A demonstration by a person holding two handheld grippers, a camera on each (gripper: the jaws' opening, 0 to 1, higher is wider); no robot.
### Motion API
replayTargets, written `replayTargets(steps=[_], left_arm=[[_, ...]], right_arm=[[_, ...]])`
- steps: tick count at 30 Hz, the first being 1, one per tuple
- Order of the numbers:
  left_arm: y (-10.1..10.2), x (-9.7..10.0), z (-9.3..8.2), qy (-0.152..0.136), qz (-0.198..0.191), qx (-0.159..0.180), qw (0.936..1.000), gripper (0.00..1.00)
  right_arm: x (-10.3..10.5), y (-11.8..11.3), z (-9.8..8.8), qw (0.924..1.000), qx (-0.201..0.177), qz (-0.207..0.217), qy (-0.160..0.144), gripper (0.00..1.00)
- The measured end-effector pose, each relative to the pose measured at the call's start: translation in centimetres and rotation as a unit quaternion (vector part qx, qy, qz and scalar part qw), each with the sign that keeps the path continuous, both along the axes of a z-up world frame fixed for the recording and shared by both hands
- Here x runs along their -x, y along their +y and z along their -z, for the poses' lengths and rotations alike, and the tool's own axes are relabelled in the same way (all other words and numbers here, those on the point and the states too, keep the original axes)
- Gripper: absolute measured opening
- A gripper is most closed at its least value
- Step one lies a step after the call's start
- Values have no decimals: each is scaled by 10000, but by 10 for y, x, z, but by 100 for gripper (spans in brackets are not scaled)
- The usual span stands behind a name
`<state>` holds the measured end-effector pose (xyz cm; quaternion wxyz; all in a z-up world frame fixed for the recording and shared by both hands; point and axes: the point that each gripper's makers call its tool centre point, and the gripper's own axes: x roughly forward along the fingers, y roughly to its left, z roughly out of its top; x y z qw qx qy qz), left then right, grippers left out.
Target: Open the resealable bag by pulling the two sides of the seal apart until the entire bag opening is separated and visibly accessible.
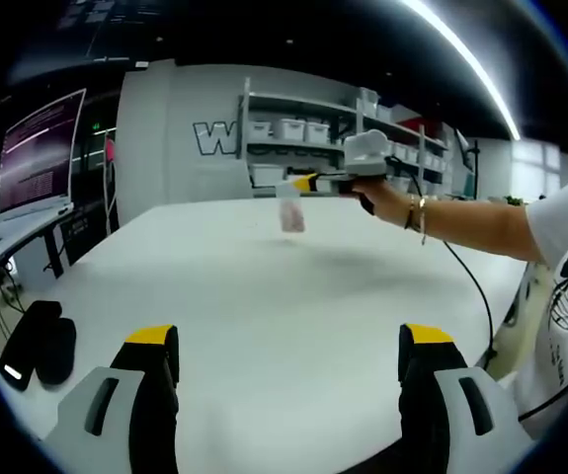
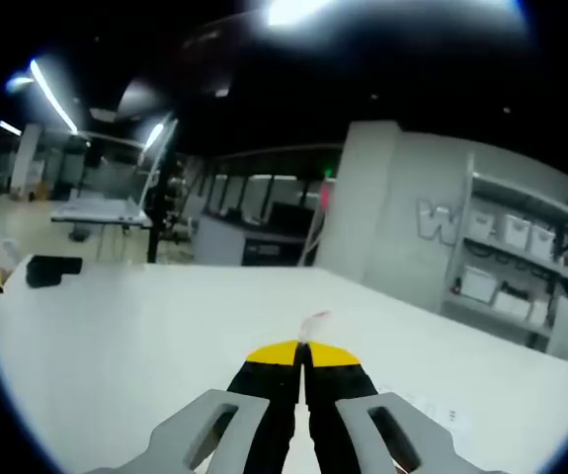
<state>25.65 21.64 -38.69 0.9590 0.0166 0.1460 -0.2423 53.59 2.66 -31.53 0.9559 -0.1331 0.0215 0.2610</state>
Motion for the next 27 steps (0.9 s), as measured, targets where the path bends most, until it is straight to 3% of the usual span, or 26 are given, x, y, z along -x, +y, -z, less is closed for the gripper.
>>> replayTargets(steps=[27], left_arm=[[-3,2,-1,-8,32,-44,10000,91]], right_arm=[[44,-16,-12,9992,-351,-101,-168,0]])
